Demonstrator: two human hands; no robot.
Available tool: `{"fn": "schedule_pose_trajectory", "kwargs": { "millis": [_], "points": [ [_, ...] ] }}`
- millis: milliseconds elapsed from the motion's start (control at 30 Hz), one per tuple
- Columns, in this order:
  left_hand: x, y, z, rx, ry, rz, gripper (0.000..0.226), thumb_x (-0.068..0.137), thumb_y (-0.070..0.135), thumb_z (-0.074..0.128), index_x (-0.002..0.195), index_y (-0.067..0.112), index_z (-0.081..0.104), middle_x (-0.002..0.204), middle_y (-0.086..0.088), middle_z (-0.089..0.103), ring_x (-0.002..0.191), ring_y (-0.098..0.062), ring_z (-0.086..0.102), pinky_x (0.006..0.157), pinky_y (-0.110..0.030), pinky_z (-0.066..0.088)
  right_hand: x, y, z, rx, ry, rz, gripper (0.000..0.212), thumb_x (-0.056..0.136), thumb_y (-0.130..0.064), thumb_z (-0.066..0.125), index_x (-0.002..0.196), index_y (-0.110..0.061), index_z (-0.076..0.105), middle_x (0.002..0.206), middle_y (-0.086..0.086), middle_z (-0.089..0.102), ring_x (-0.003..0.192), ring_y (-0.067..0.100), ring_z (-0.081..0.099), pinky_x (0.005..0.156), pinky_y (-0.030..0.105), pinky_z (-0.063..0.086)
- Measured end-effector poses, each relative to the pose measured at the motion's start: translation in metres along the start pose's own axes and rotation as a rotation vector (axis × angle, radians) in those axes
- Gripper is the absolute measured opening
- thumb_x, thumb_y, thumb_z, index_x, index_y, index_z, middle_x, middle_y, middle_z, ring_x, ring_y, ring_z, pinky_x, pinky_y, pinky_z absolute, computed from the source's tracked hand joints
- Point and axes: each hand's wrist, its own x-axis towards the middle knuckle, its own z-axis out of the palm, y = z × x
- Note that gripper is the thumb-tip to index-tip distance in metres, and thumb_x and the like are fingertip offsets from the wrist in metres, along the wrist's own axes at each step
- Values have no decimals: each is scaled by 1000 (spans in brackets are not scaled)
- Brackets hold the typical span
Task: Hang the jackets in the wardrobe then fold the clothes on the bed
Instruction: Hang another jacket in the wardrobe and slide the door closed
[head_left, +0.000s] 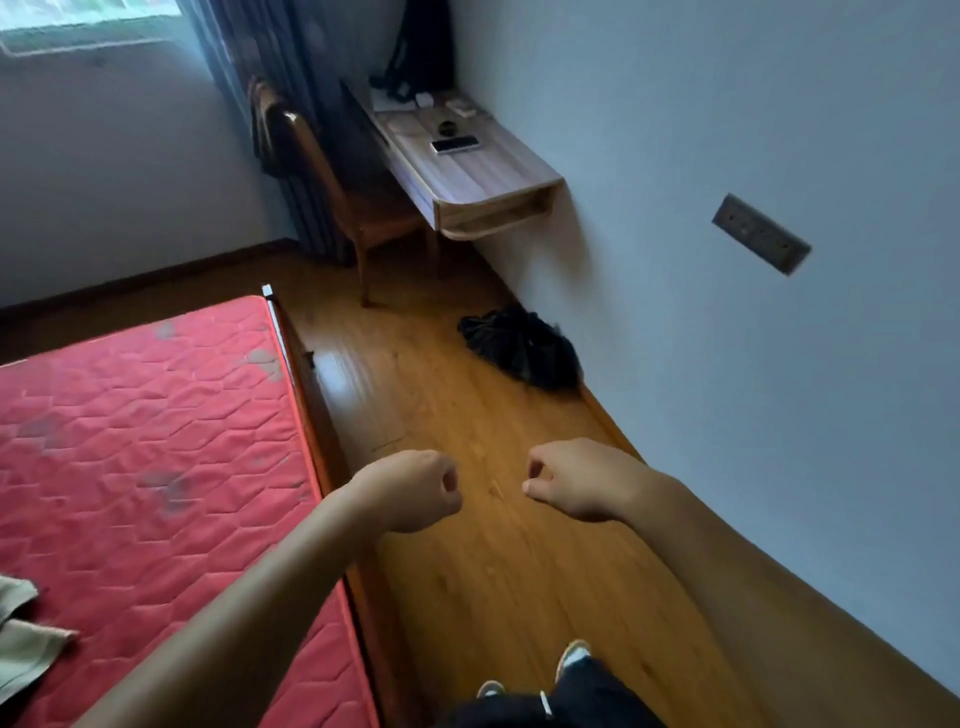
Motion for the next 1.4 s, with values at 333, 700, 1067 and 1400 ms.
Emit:
{"fn": "schedule_pose_trajectory", "kwargs": {
  "millis": [333, 700, 1067, 1400],
  "points": [
    [134, -79, -114, -133, 100, -292, 24, 95, 32, 56, 108, 16, 69, 107, -1, 71, 99, -21, 66, 80, -29, 50, 246, -33, -118, -93, -61, -306, 30, 101, -47, 52, 122, -28, 60, 113, -4, 65, 94, 13, 62, 82, 31, 57],
    [252, -200, -259, -306, 185, -525, 24, 95, 36, 55, 101, 17, 68, 97, -1, 72, 89, -20, 65, 78, -34, 53, 469, -111, -277, -282, -163, -535, 29, 101, -47, 52, 118, -26, 61, 110, -3, 66, 91, 13, 63, 64, 23, 49],
    [353, -431, -405, -320, 221, -518, 26, 95, 36, 52, 96, 15, 66, 95, -2, 70, 89, -23, 64, 78, -37, 54, 692, -279, -362, -306, -198, -505, 30, 101, -46, 53, 120, -25, 62, 117, -2, 66, 98, 14, 63, 77, 27, 54],
    [393, -599, -514, -409, 253, -593, 26, 94, 39, 52, 102, 20, 69, 104, 1, 72, 93, -18, 66, 83, -40, 55, 857, -437, -425, -349, -234, -585, 28, 98, -49, 54, 113, -28, 63, 112, -4, 67, 93, 13, 63, 79, 30, 56]
  ]
}}
